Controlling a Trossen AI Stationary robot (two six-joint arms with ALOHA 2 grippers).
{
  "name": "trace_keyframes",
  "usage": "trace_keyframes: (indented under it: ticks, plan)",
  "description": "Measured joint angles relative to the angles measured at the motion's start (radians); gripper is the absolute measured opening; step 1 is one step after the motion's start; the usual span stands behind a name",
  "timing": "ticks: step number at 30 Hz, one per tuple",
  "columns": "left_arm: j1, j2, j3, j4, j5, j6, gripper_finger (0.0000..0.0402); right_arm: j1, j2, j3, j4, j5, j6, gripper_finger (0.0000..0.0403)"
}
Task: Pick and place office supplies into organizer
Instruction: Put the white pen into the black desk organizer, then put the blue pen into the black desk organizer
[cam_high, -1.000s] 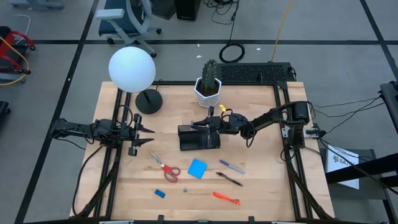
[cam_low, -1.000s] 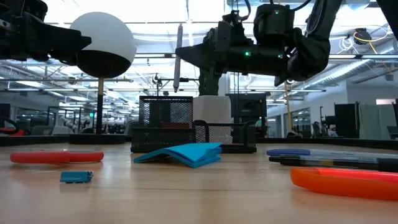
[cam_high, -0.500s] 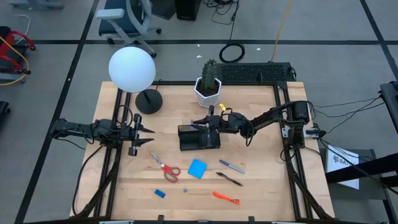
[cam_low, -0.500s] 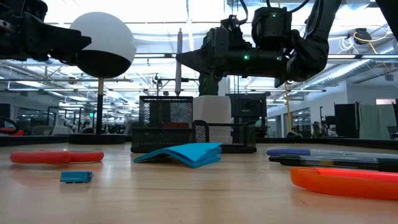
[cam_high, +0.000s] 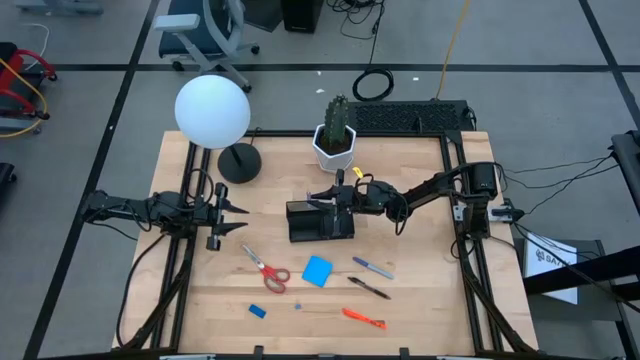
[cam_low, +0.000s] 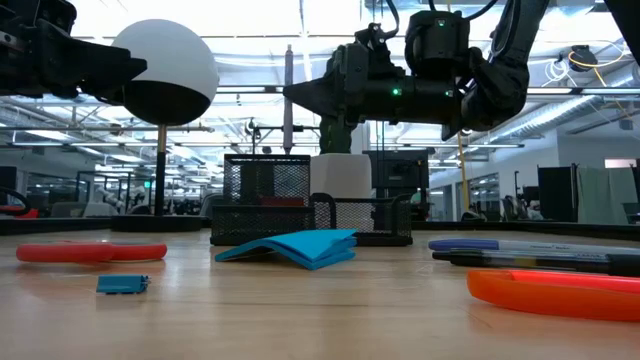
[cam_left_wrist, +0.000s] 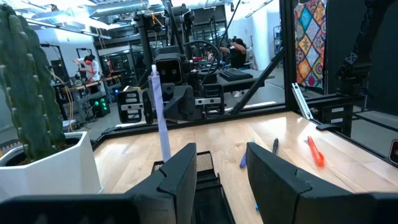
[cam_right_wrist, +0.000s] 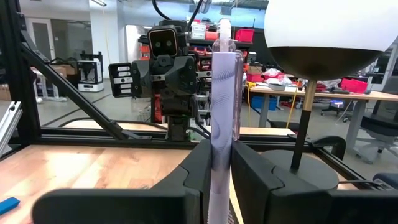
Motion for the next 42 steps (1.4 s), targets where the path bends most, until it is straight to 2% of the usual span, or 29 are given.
trace_keyframes:
  ticks: [26, 35, 38, 42]
  plan:
    - [0.0, 0.0, 0.0, 0.0, 0.0, 0.0, 0.0145, 0.0, 0.0, 0.0, -0.003, 0.0, 0.007, 0.0098]
    - [0.0, 0.0, 0.0, 0.0, 0.0, 0.0, 0.0145, 0.002, -0.009, 0.0, -0.01, -0.004, 0.014, 0.0097]
    - [0.0, 0.0, 0.0, 0.0, 0.0, 0.0, 0.0145, 0.007, -0.037, 0.0, -0.042, -0.003, 0.029, 0.0094]
    - [0.0, 0.0, 0.0, 0.0, 0.0, 0.0, 0.0145, 0.014, -0.104, 0.0, -0.179, -0.003, 0.03, 0.0094]
